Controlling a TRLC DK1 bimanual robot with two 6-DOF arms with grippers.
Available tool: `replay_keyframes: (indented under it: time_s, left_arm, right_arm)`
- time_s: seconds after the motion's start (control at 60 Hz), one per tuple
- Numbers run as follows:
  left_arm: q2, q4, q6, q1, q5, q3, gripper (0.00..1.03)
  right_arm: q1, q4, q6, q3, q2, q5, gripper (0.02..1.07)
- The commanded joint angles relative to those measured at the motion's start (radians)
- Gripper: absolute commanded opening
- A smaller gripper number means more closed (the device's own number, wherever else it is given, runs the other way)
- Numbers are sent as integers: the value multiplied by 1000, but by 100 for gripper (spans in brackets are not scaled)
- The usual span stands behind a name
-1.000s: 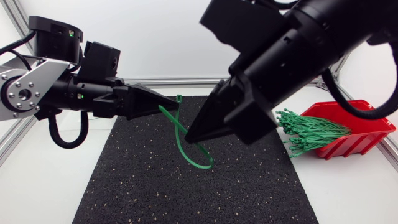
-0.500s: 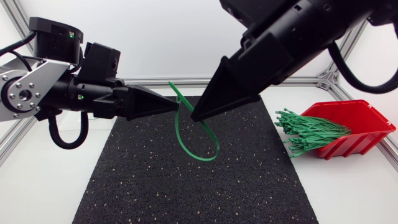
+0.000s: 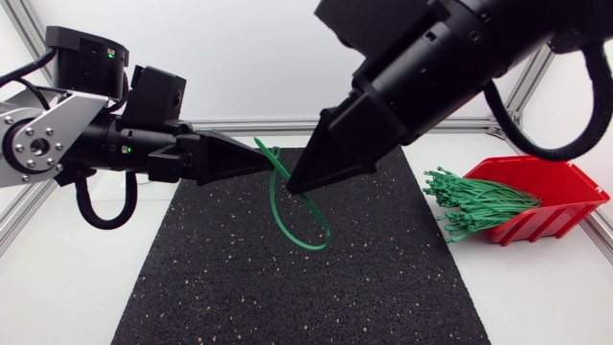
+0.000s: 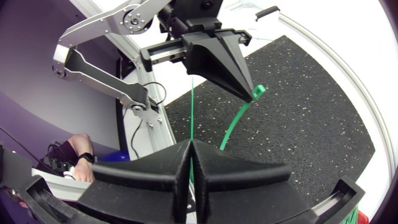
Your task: Take a green cable tie from the red box, thread the tail through the head to close it, then place it in the transparent bin on the left.
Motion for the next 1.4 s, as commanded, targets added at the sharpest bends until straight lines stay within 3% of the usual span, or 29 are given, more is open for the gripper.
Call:
replay_keyframes:
  time_s: [0.0,0.067,0.133,0.217,0.333,0.483,0.6,0.7,0.917,1.083,1.383]
  left_arm:
    - [15,10,13,-9,-3,-25,4]
    - [15,11,13,-9,-4,-26,4]
    - [15,11,13,-9,-4,-25,4]
    - [15,10,13,-9,-6,-26,4]
    - [18,11,13,-9,-6,-28,4]
    - [25,11,13,-9,-7,-25,4]
    - [28,18,13,-9,-7,-26,4]
    - [26,25,14,-9,-9,-32,4]
    - [11,48,13,-24,-32,-55,4]
    - [-24,65,5,-36,-59,-71,4]
    - [-86,298,-153,-39,-87,-152,4]
  right_arm:
    - [3,11,40,-19,-24,39,7]
    - [6,-80,68,28,27,64,7]
    - [6,-161,46,47,73,19,7]
    - [-69,-172,35,31,83,-125,7]
    - [-89,-253,8,48,112,-195,7]
    - [-66,-247,40,70,105,-174,7]
    - [-12,-241,219,80,122,-135,7]
    - [-52,-230,376,90,105,-129,7]
    - [-141,-238,514,114,120,-247,7]
    - [-127,-247,598,153,163,-257,8]
    - [-126,-221,738,196,171,-332,8]
